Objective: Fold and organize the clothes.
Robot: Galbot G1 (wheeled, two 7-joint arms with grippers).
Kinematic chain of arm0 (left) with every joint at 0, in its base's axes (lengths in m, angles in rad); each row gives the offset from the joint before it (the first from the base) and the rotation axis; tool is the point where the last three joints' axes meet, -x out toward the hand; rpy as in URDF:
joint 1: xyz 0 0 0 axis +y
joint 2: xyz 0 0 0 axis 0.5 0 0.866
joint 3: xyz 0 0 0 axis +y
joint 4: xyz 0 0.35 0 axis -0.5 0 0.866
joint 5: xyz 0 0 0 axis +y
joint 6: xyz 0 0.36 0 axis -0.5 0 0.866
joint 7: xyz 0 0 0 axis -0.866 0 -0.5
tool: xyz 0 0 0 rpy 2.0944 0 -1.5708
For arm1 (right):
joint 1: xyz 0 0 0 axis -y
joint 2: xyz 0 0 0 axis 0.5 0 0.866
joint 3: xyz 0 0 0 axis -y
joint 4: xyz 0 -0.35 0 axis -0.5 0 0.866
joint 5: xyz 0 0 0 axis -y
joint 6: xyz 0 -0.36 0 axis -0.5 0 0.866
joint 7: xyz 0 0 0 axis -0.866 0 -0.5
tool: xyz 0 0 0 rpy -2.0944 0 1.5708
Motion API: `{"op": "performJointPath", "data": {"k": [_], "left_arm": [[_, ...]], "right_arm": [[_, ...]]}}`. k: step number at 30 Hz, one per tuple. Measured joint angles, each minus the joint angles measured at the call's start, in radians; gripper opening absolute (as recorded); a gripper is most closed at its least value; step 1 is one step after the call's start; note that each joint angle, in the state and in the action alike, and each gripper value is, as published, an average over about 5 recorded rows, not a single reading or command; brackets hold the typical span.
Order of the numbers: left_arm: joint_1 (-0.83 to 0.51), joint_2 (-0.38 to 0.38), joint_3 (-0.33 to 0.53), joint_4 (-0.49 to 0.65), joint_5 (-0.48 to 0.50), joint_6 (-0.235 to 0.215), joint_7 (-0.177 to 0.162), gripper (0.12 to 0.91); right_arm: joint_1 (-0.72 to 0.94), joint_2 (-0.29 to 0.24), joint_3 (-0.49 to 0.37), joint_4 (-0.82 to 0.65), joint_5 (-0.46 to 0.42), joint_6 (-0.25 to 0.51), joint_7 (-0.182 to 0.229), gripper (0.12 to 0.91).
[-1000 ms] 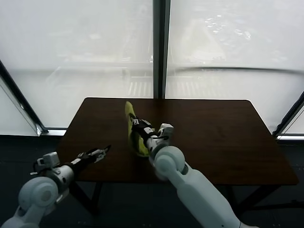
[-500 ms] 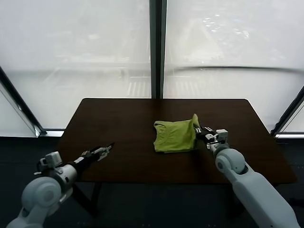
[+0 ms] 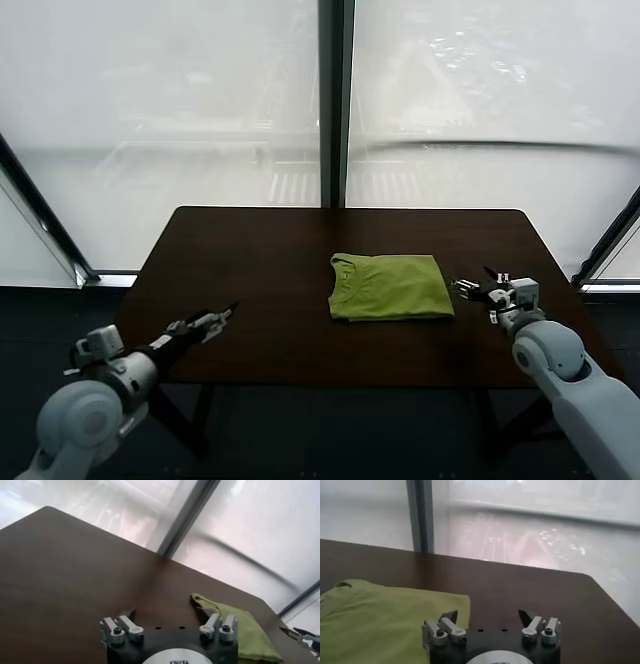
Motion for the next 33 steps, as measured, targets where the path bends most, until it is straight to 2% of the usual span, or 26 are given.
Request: {"op": "performJointPath", "data": {"k": [2, 4, 8, 11, 14, 17, 19, 22, 28, 33], "left_arm": [[0.009, -0.006, 0.001, -0.003, 0.041, -0.026, 0.024, 0.907], [0.022, -0.008, 0.008, -0.01, 0.11, -0.077, 0.059, 0.907], [0.065, 0.001, 0.03, -0.025, 0.311, -0.23, 0.127, 0.907], [0.114, 0.004, 0.036, -0.036, 0.489, -0.348, 0.155, 0.907], [0.174, 0.005, 0.034, -0.05, 0.621, -0.455, 0.156, 0.907], [0.247, 0.013, 0.022, -0.065, 0.683, -0.549, 0.157, 0.907], [0.306, 0.023, 0.01, -0.076, 0.709, -0.593, 0.16, 0.907], [0.4, 0.035, -0.007, -0.094, 0.73, -0.618, 0.158, 0.907], [0.557, 0.017, -0.017, -0.134, 0.728, -0.611, 0.132, 0.907], [0.633, 0.003, -0.036, -0.156, 0.715, -0.607, 0.127, 0.907]], "right_arm": [[-0.043, 0.0, 0.018, 0.006, -0.04, 0.095, -0.03, 0.907], [-0.097, 0.009, 0.045, 0.013, -0.078, 0.217, -0.046, 0.907], [-0.238, 0.049, 0.131, 0.053, -0.138, 0.444, -0.041, 0.907], [-0.369, 0.092, 0.207, 0.1, -0.191, 0.569, -0.018, 0.907], [-0.505, 0.137, 0.273, 0.152, -0.232, 0.651, 0.004, 0.907], [-0.635, 0.176, 0.33, 0.211, -0.241, 0.684, 0.018, 0.907], [-0.72, 0.192, 0.366, 0.252, -0.243, 0.706, 0.021, 0.907], [-0.843, 0.211, 0.407, 0.304, -0.248, 0.743, 0.026, 0.907], [-1.018, 0.248, 0.409, 0.33, -0.268, 0.826, 0.034, 0.907], [-1.093, 0.254, 0.382, 0.331, -0.264, 0.81, 0.041, 0.907]]}}
